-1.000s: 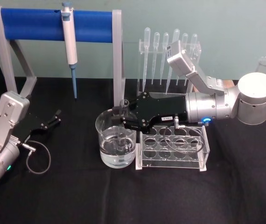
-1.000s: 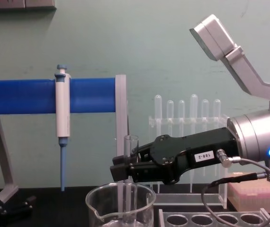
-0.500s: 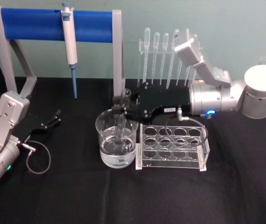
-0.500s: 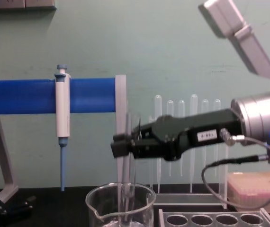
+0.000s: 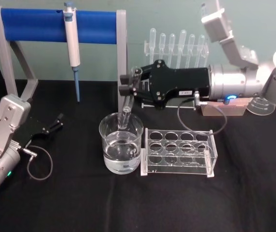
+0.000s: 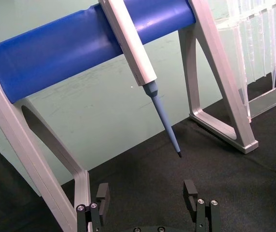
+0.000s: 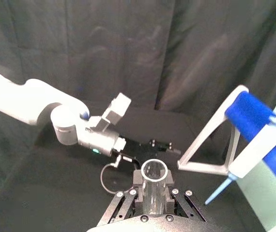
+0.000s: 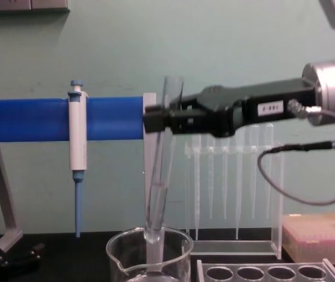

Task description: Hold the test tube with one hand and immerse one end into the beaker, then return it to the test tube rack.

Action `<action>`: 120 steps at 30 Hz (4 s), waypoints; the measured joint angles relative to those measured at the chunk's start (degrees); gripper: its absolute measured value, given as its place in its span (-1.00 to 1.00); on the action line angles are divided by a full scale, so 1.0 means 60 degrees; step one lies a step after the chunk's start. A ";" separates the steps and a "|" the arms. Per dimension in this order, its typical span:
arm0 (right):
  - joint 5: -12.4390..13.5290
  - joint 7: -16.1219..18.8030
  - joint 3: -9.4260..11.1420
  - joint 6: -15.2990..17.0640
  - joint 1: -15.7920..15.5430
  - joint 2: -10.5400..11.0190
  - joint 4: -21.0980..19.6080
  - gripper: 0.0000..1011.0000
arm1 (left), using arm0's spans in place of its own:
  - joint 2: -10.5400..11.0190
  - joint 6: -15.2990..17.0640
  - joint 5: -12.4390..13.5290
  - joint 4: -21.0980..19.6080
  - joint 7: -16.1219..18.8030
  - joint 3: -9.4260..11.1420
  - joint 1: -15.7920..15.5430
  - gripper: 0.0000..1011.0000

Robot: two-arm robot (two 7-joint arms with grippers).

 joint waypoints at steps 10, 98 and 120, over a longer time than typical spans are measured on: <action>0.0296 -0.0121 0.0178 0.0183 0.0061 0.0495 -0.0745 -0.55 | 0.0000 0.0000 0.0000 0.0000 0.0000 0.0001 0.0000 0.98; 0.0167 -0.1006 0.1595 -0.0523 -0.2994 0.2329 -0.1661 -0.55 | 0.0000 0.0000 0.0000 0.0000 0.0000 0.0001 0.0000 0.98; -0.0226 -0.0726 0.1165 -0.0507 -0.2639 0.1752 -0.0709 -0.55 | 0.0000 0.0000 0.0000 -0.0001 0.0000 0.0001 0.0000 0.98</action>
